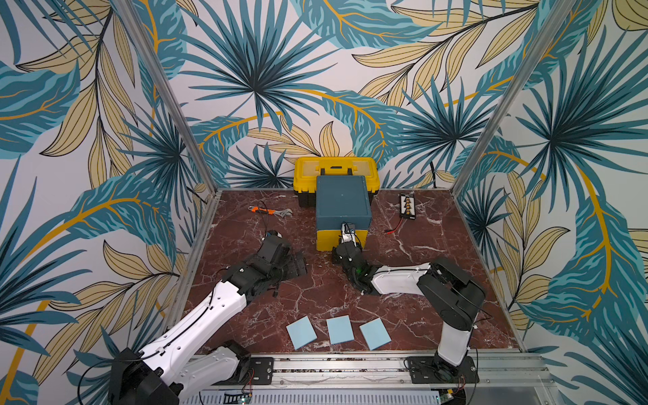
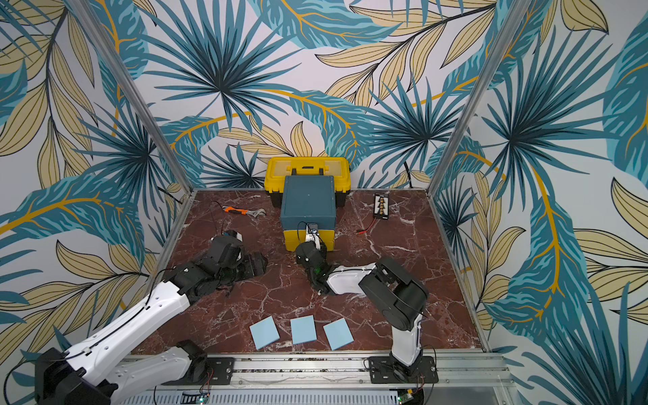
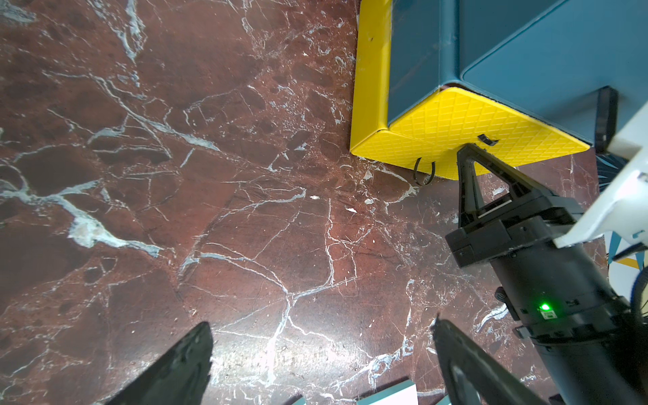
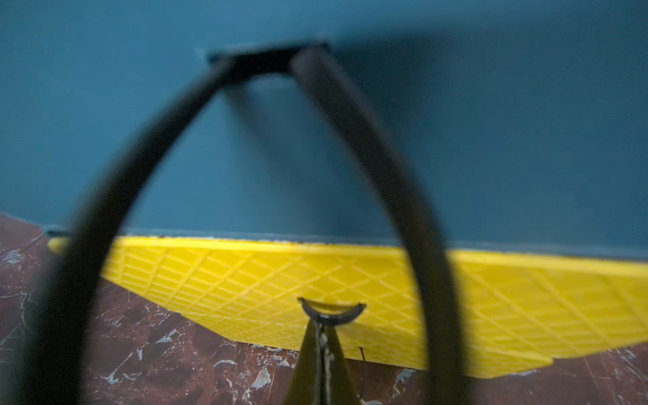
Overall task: Please put the sticky notes in the drawer by color
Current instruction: Close the drawer in the storage box.
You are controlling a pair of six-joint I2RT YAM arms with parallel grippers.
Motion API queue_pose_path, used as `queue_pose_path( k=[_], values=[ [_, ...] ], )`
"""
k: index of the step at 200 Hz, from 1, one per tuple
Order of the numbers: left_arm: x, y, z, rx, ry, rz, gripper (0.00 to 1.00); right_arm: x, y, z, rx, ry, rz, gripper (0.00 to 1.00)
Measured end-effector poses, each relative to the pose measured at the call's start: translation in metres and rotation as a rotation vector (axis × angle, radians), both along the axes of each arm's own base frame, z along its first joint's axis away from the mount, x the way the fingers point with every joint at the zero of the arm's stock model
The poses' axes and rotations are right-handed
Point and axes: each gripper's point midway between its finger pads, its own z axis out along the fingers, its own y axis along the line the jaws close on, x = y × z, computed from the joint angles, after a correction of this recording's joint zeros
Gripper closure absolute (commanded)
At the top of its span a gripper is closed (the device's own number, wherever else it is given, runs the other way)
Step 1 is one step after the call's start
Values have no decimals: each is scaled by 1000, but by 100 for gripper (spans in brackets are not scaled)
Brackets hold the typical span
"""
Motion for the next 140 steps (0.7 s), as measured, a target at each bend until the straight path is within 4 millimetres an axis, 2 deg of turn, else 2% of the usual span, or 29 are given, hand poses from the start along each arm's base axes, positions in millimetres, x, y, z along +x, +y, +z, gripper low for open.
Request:
queue_pose_path(
  k=[35,50,88,106,125,140],
  values=[
    [0,0,0,0,0,2,0,-1,0,1,-3,4,6,97],
    [0,1,0,0,0,2,0,-5,-1,8,-3,17,20,95],
    [-4,2,-6,0,6,0,0,-32,-12,59,127,18,69,91],
    [-8,4,-9,-2,9,-2,0,-47,-16,72,218,41,93,90],
    [-10,4,-8,-12,3,-7,0,-65,-20,62,302,99,113,85],
    [-12,5,-7,-18,-5,-8,0,-80,-25,41,360,169,112,83]
  ],
)
